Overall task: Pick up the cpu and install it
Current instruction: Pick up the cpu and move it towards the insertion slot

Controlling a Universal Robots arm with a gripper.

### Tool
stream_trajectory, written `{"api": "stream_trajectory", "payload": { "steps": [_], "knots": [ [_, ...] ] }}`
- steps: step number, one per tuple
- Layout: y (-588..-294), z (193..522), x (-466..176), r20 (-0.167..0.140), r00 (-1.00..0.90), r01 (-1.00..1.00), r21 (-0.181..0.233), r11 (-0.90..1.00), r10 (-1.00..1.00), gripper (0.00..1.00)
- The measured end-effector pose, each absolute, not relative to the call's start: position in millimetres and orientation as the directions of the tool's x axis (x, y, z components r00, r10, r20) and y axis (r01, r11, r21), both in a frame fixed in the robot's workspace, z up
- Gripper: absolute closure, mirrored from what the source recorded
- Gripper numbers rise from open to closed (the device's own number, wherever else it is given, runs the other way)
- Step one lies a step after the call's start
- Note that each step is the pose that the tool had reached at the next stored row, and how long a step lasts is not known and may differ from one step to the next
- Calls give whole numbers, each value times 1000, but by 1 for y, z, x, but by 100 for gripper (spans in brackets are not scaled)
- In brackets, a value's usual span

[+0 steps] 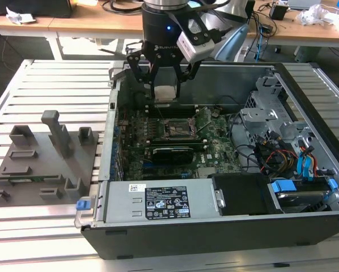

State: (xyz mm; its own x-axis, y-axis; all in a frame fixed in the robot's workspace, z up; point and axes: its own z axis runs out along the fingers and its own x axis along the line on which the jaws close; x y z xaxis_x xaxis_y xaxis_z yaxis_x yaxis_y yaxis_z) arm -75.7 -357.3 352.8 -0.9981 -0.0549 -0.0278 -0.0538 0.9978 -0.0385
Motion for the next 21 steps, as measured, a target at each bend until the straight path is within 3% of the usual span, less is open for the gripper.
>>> {"api": "stream_trajectory", "payload": {
  "steps": [14, 21],
  "knots": [
    [-344, 331, -52, -28, -998, -54, -39, 998, -55, 45],
    [-320, 318, -49, -28, -998, -54, -45, 998, -55, 45]
  ]
}}
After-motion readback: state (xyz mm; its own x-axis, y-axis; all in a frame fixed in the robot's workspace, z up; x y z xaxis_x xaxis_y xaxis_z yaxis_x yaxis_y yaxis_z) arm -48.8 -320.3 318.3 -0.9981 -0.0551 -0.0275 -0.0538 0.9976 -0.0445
